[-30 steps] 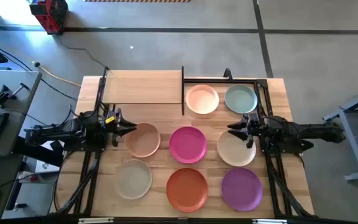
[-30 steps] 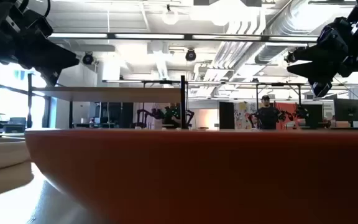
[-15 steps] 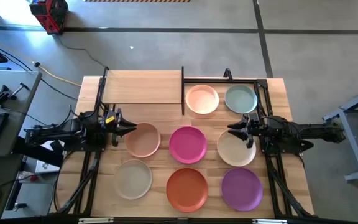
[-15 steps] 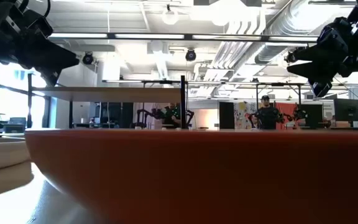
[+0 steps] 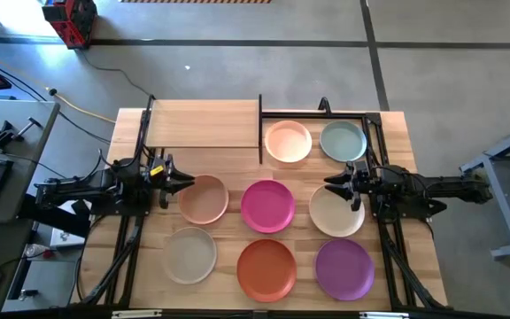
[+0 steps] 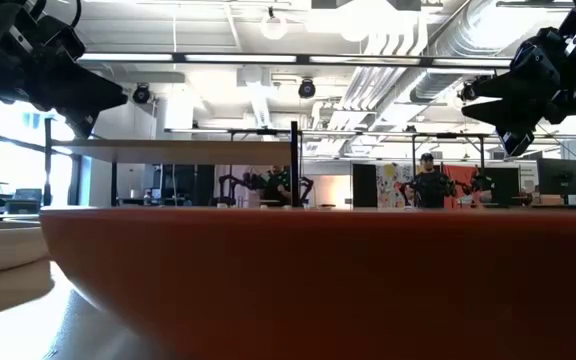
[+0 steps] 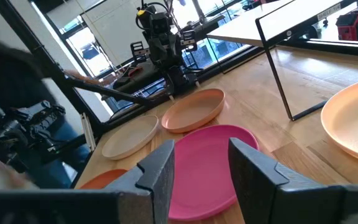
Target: Place and stack plates onto a shelf
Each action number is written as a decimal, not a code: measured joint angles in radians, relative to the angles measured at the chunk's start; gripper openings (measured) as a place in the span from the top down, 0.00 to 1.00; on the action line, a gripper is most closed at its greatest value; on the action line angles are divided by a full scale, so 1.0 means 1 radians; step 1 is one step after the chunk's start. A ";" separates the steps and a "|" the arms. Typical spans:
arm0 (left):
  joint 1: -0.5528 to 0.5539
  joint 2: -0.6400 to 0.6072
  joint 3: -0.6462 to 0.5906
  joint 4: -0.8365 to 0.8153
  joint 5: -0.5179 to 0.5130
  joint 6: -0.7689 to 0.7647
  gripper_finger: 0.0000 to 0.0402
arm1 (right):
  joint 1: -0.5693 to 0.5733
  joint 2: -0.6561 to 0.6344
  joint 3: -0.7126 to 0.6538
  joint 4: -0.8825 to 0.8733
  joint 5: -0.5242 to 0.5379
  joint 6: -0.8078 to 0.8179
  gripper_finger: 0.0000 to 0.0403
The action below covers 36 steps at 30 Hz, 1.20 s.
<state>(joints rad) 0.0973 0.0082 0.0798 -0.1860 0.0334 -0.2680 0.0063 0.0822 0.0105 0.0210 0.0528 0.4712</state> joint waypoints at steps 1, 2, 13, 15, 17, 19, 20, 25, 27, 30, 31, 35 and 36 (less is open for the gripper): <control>0.000 0.000 0.000 0.000 0.000 0.000 0.84 | 0.000 0.000 0.000 0.000 0.000 0.000 0.67; 0.000 0.000 0.000 0.000 0.000 0.000 0.84 | 0.000 0.000 0.000 0.000 0.000 0.000 0.67; 0.000 0.000 0.000 0.000 0.000 0.000 0.84 | 0.000 0.000 0.000 0.000 0.000 0.000 0.67; 0.000 0.000 0.000 0.000 0.000 0.000 0.84 | 0.000 0.000 0.000 0.000 0.000 0.000 0.67; 0.000 0.000 0.000 0.000 0.000 0.000 0.84 | 0.000 0.000 0.000 0.000 0.000 0.000 0.67; 0.000 0.000 0.000 0.000 0.000 0.000 0.84 | 0.000 0.000 0.000 0.000 0.000 0.000 0.67; 0.000 0.000 0.000 0.000 0.000 0.000 0.84 | 0.000 0.000 0.000 0.000 0.000 0.000 0.67; 0.000 0.000 0.000 0.000 -0.001 0.006 0.84 | 0.000 0.000 0.000 0.000 0.000 0.000 0.67; 0.000 0.000 0.000 0.000 -0.009 0.037 0.84 | 0.000 0.000 0.000 0.000 0.000 0.000 0.67; 0.000 0.000 0.000 0.000 -0.018 0.053 0.84 | 0.000 0.000 0.000 0.000 0.000 0.000 0.67; 0.000 0.000 0.000 0.000 -0.018 0.049 0.84 | 0.000 0.000 0.000 0.000 0.000 0.000 0.67; 0.000 0.000 0.000 0.025 -0.019 0.037 0.84 | 0.000 0.000 0.000 0.000 0.000 0.000 0.67; 0.000 0.000 0.000 0.031 -0.019 0.037 0.84 | 0.000 0.000 0.000 0.000 0.000 0.000 0.67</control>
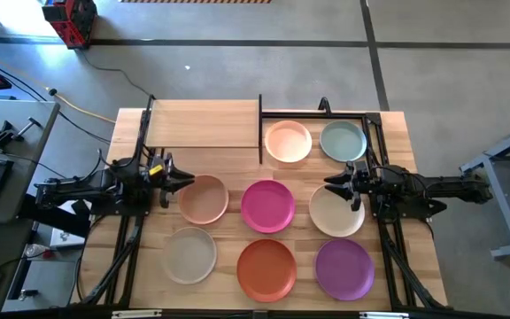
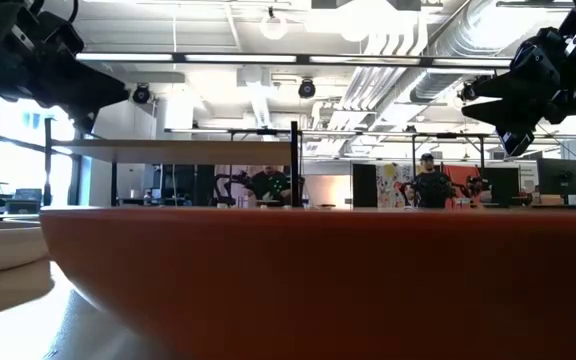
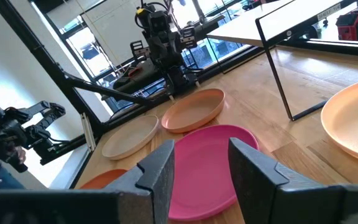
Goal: Place and stack plates onto a shelf
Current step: Put the light orange plate on the shelf
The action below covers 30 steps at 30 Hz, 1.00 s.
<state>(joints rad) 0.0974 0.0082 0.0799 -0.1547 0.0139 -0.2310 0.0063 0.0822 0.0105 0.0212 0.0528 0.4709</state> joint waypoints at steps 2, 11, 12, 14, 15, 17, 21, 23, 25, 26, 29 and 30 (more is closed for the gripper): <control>0.000 0.000 0.000 0.005 0.000 0.000 0.84 | 0.000 0.000 0.000 0.000 0.000 0.000 0.67; 0.000 0.000 0.000 0.001 -0.026 -0.003 0.84 | 0.000 0.000 0.000 0.000 0.000 0.000 0.67; 0.000 0.000 0.000 0.001 -0.026 -0.003 0.84 | 0.000 0.000 0.000 0.000 0.000 0.000 0.67; 0.000 0.000 0.000 0.001 -0.026 -0.022 0.84 | 0.000 0.000 0.000 0.000 0.000 0.000 0.67; 0.000 0.000 0.000 0.002 -0.026 -0.039 0.84 | 0.000 0.000 0.000 0.000 0.000 0.000 0.67; 0.000 0.000 0.000 0.002 -0.026 -0.063 0.84 | 0.000 0.000 0.000 0.000 0.000 0.000 0.67; 0.000 0.000 0.000 0.004 -0.026 -0.066 0.84 | 0.000 0.000 0.000 0.000 0.000 0.000 0.67; 0.000 0.000 0.000 0.016 -0.027 -0.076 0.84 | 0.000 0.000 0.000 0.000 0.000 0.000 0.67; 0.000 0.000 0.000 0.047 -0.053 -0.082 0.84 | 0.000 0.000 0.000 0.000 0.000 0.000 0.67; 0.000 0.000 0.000 0.064 -0.071 -0.082 0.84 | 0.000 0.000 0.000 0.000 0.000 0.000 0.67; 0.000 0.000 0.000 0.137 -0.119 -0.082 0.84 | 0.000 0.000 0.000 0.000 0.000 0.000 0.67; 0.000 0.000 0.000 0.161 -0.137 -0.082 0.84 | 0.000 0.000 0.000 0.000 0.000 0.000 0.67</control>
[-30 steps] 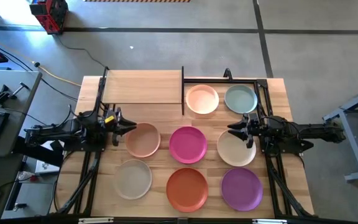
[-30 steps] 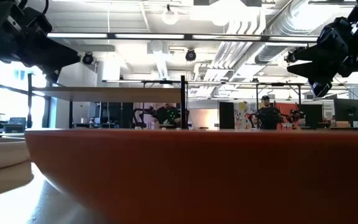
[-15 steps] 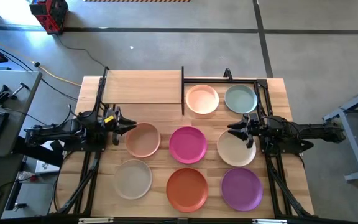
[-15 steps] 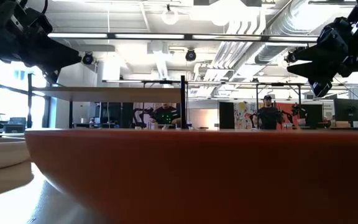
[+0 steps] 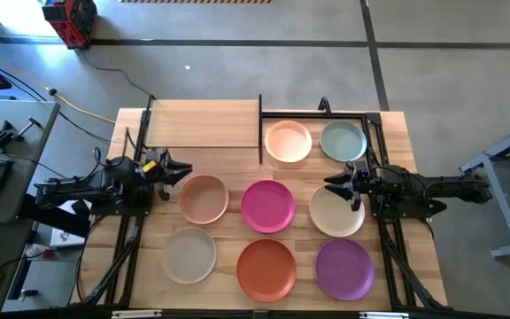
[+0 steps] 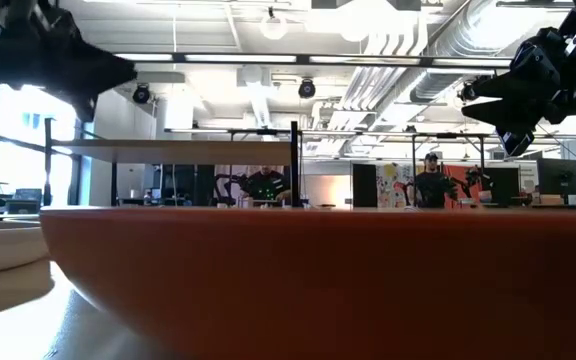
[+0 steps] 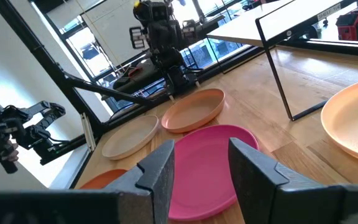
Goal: Place and stack plates onto a shelf
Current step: Put the light orange plate on the shelf
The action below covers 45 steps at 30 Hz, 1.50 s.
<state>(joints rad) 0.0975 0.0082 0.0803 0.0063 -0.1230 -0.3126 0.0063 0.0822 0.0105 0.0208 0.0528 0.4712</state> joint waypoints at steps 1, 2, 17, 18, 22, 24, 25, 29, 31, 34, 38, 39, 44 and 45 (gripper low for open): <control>0.000 0.000 0.000 0.019 -0.019 -0.001 0.84 | 0.000 0.000 0.000 0.000 0.000 0.000 0.67; 0.000 0.000 0.000 0.038 -0.028 -0.012 0.84 | 0.000 0.000 0.000 0.000 0.000 0.000 0.67; 0.000 0.000 0.000 0.301 -0.067 -0.111 0.84 | 0.000 0.000 0.000 0.003 0.000 0.001 0.67; 0.000 0.000 0.000 0.319 -0.084 -0.133 0.84 | 0.000 0.000 0.000 0.003 0.000 0.001 0.67; 0.000 0.000 0.000 0.368 -0.152 -0.153 0.84 | 0.000 0.000 0.000 0.005 0.001 0.003 0.67; 0.000 0.000 0.000 0.367 -0.161 -0.144 0.84 | 0.000 0.000 0.000 0.006 0.001 0.002 0.67; 0.000 0.000 0.000 0.366 -0.161 -0.139 0.84 | 0.000 0.000 0.000 0.008 0.001 0.002 0.67; 0.000 0.000 0.000 0.365 -0.161 -0.140 0.84 | 0.000 0.000 0.000 0.079 0.024 0.038 0.67; 0.000 0.000 0.000 0.367 -0.161 -0.142 0.84 | 0.000 0.000 0.000 0.126 0.025 0.053 0.67; 0.000 0.000 0.000 0.367 -0.161 -0.158 0.84 | 0.000 0.000 0.000 0.167 0.037 0.040 0.67; 0.000 0.000 0.000 0.367 -0.173 -0.183 0.84 | 0.000 0.000 0.000 0.181 0.117 0.053 0.67; 0.000 0.000 0.000 0.367 -0.183 -0.185 0.84 | 0.000 0.000 0.000 0.184 0.137 0.054 0.67; 0.000 0.000 0.000 0.367 -0.347 -0.237 0.84 | 0.000 0.000 0.000 0.285 0.222 0.043 0.67; 0.000 0.000 0.000 0.369 -0.368 -0.236 0.84 | 0.000 0.000 0.002 0.313 0.234 0.030 0.67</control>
<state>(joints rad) 0.0975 0.0082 0.0803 0.3751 -0.4914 -0.5491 0.0063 0.0821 0.0123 0.3342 0.2869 0.5015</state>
